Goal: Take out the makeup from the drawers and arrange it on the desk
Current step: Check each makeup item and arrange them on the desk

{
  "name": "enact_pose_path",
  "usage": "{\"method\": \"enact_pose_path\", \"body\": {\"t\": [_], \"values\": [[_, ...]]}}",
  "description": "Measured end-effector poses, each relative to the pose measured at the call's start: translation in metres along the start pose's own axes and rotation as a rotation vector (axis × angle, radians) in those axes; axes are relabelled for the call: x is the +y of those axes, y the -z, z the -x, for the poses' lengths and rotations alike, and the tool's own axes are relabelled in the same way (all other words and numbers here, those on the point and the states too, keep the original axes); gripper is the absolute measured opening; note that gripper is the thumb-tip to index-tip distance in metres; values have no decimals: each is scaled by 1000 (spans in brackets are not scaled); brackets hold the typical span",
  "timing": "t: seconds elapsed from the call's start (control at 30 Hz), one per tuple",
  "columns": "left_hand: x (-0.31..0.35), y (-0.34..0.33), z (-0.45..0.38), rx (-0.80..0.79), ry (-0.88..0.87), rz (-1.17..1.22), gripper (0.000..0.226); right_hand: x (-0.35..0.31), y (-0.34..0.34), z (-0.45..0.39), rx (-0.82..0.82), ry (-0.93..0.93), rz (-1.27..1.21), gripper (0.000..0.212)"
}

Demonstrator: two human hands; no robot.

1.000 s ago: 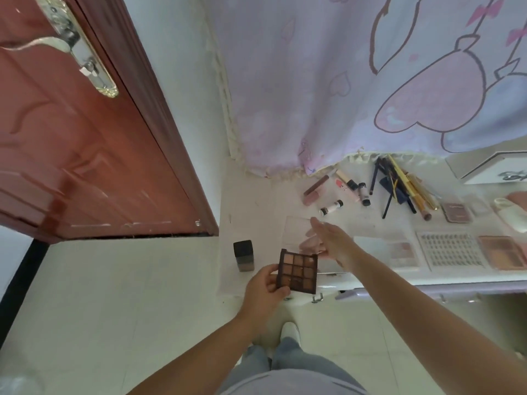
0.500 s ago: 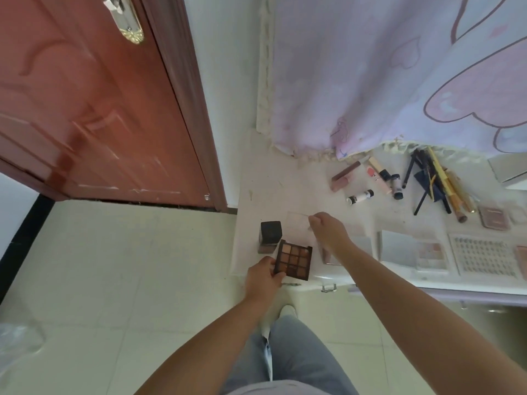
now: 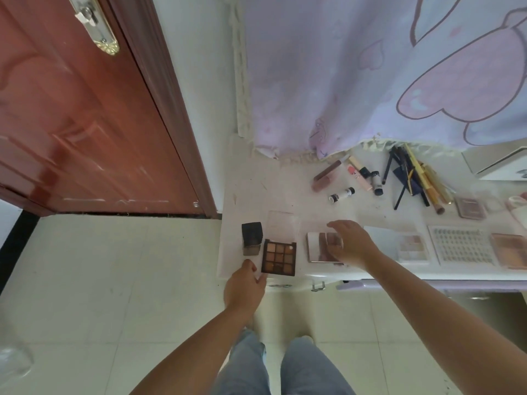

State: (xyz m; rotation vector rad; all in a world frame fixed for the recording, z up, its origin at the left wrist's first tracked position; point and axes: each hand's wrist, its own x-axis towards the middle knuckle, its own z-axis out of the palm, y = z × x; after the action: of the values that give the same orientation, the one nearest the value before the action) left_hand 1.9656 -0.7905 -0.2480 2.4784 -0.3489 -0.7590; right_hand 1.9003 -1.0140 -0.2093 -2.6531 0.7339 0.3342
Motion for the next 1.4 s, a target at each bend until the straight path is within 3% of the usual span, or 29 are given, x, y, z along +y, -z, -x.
{"method": "enact_pose_path", "body": {"t": [0.13,0.2,0.57,0.73,0.87,1.0,1.2,1.4], "values": [[0,-6,18,45,30,-23,24,23,-8,12,-204,119,177,84],[1,-11,32,51,60,-21,22,29,-13,13,-223,149,217,92],[36,-22,76,60,123,-142,33,43,-15,23,-59,268,190,58],[78,-16,62,-100,-25,188,60,47,13,56,-80,260,-197,33],[114,1,58,-325,-131,491,79,50,49,81,-97,327,-364,40],[139,22,61,-447,-325,546,42,48,84,101,-45,345,-438,33],[188,61,74,-323,-467,674,32,35,140,116,74,357,-499,19],[266,134,89,-238,-671,855,19,9,241,116,349,453,-660,16]]}}
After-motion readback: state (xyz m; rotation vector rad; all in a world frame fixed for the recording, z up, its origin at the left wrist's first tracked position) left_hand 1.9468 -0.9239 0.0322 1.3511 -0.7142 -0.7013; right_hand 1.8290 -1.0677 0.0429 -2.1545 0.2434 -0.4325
